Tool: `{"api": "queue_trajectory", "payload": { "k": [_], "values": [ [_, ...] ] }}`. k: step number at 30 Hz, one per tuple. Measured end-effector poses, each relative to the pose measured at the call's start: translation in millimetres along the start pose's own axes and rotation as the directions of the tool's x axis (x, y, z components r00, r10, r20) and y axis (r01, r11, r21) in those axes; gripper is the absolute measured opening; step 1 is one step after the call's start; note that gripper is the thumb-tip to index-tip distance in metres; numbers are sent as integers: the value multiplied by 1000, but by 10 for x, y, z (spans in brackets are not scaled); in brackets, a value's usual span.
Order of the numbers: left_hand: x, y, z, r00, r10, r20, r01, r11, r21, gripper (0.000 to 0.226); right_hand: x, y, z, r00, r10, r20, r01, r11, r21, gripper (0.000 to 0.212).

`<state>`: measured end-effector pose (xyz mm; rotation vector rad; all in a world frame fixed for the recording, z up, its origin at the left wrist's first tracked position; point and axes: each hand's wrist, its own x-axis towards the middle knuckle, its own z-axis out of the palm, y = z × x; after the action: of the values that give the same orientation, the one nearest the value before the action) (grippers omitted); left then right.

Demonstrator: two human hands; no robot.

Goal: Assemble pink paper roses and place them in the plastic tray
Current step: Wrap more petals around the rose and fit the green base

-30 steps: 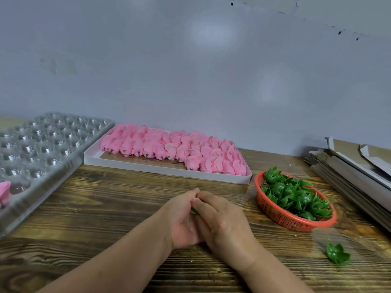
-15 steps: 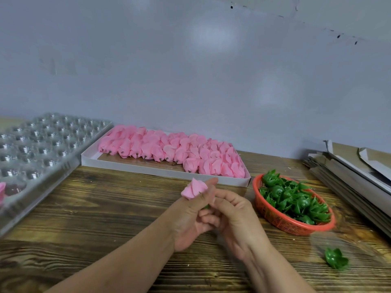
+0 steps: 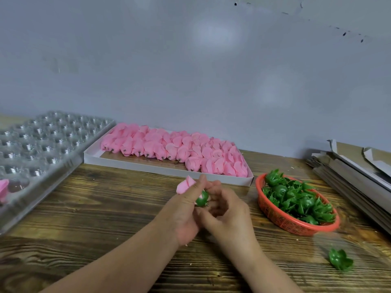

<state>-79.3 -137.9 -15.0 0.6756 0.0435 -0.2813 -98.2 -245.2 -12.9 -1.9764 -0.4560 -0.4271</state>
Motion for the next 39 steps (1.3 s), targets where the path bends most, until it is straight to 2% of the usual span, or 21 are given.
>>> {"api": "queue_trajectory", "payload": {
  "k": [2,4,5,7,10,12,13,16,18,20,23,27,30,31,34,37,39],
  "values": [
    [-20,-18,16,1000,-9,-15,9,1000,22,40,-6,14,17,991,-132,-14,127,973,-192,41],
    [-28,-44,24,999,11,-34,-8,996,87,46,-5,30,30,989,-145,-31,136,970,-201,35],
    [-31,-53,19,999,31,-34,-26,991,134,50,-6,28,32,995,-92,-37,86,988,-126,30],
    [-40,-58,11,998,69,-8,-65,971,229,63,5,8,27,998,63,3,-63,988,142,20],
    [-70,-46,11,994,99,46,-109,946,304,77,20,8,4,968,219,121,-250,840,481,24],
    [-83,-30,11,992,88,87,-113,936,334,76,27,3,-17,937,260,233,-349,700,623,14],
    [-89,-19,7,991,72,116,-108,935,338,73,31,-1,-26,919,266,289,-393,624,676,9],
    [-97,23,-23,972,17,233,-101,929,356,69,49,32,-69,876,257,408,-482,452,750,20],
    [-104,54,-37,957,-15,291,-102,918,384,61,58,50,-84,859,246,450,-513,401,759,22],
    [-97,62,-48,958,-22,284,-103,903,417,57,67,58,-86,844,240,479,-536,385,752,18],
    [-84,38,-49,975,36,218,-137,872,469,50,76,82,-101,831,246,499,-556,379,740,12],
    [-119,22,-14,980,138,143,-192,841,506,41,80,127,-107,813,242,530,-582,376,721,24],
    [-118,19,-17,973,201,114,-229,788,572,23,90,139,-122,809,298,506,-583,510,632,25],
    [-111,20,-30,967,230,111,-249,756,606,17,95,134,-132,819,349,456,-571,578,583,20],
    [-96,27,-69,938,319,139,-315,609,728,13,113,151,-181,869,460,181,-489,750,446,17],
    [-85,36,-75,933,323,158,-314,518,796,17,135,157,-251,907,418,-50,-356,825,439,10],
    [-79,40,-67,936,298,185,-316,487,814,19,150,141,-293,933,334,-133,-254,875,412,11]
  ]
}}
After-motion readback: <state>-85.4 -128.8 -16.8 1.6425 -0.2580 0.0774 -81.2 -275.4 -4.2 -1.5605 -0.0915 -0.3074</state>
